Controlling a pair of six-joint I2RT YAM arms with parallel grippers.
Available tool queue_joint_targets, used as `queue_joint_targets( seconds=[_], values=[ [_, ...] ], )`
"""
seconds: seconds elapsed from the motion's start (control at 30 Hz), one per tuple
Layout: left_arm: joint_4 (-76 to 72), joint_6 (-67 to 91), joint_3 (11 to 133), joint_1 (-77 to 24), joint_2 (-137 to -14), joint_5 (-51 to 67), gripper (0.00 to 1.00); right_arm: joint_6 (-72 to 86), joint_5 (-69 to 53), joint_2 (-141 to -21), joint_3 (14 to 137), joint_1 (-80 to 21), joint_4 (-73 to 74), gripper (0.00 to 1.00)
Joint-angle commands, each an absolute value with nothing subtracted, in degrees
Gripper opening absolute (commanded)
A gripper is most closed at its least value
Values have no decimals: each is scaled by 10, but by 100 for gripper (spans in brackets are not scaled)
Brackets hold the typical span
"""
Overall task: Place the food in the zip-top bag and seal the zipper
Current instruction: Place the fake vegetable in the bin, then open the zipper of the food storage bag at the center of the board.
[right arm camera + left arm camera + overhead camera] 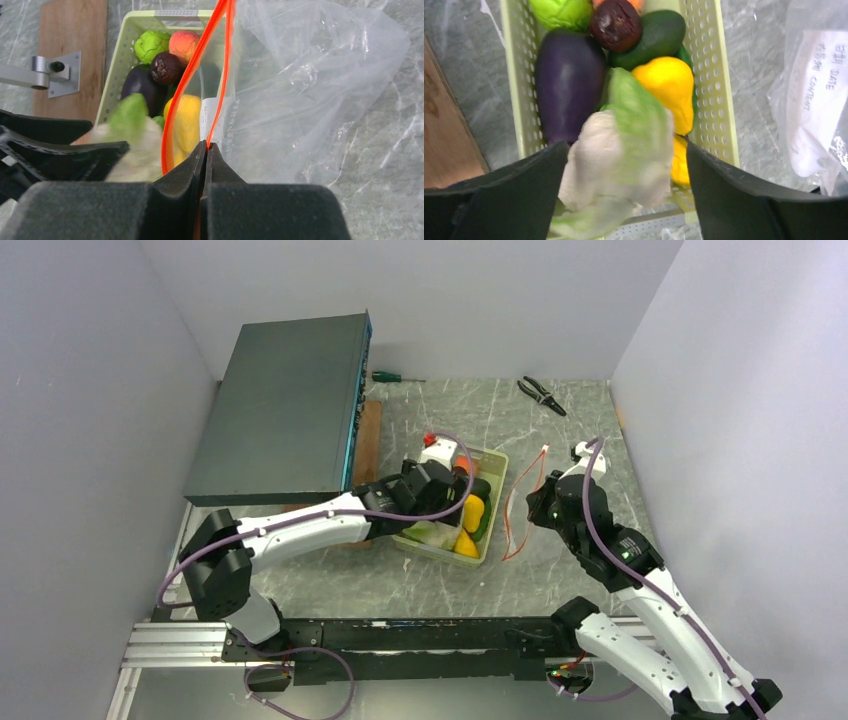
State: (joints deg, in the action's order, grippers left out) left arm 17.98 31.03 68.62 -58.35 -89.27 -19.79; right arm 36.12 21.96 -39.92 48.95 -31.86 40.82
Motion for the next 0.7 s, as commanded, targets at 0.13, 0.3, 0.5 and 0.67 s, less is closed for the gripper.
queue_joint_targets(
  seconds=[0.13,0.3,0.5,0.67],
  values=[
    [202,329,757,-655,-885,-258,100,341,156,-363,459,-320,370,0],
    [93,360,681,-681,-819,-207,100,339,127,-348,460,-320,384,0],
    [5,388,650,-687,-823,-167,93,334,83,-336,471,-319,396,0],
    [34,385,719,-699,-885,-196,91,324,70,-333,491,-320,413,0]
  ],
)
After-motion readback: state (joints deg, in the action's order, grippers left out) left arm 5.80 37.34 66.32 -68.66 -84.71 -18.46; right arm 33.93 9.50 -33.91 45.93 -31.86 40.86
